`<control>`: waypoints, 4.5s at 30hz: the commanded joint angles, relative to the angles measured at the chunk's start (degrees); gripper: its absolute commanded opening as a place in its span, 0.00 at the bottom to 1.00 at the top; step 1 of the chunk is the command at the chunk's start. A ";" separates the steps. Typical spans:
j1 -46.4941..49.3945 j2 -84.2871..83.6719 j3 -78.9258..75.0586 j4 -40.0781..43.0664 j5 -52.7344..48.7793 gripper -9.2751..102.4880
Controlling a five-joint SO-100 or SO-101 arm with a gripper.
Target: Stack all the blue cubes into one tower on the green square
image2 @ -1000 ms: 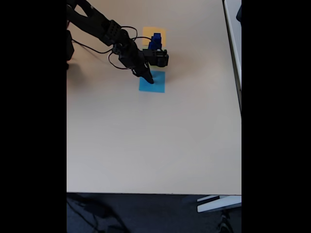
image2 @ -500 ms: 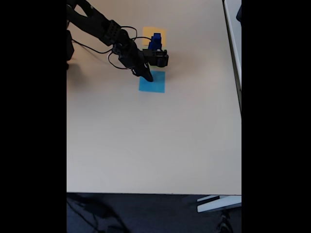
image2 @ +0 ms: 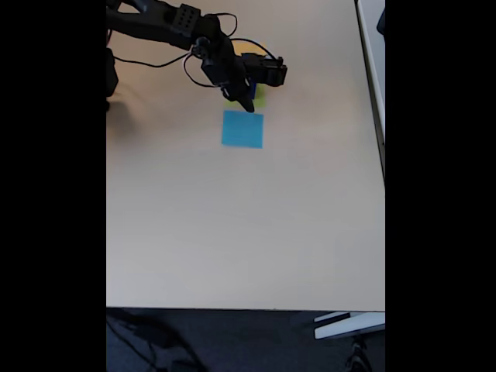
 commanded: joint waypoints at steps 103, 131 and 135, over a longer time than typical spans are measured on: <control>-16.61 2.81 -8.17 9.05 27.60 0.08; -16.88 2.99 -4.66 6.50 28.13 0.08; -16.96 3.08 -4.83 6.68 28.21 0.08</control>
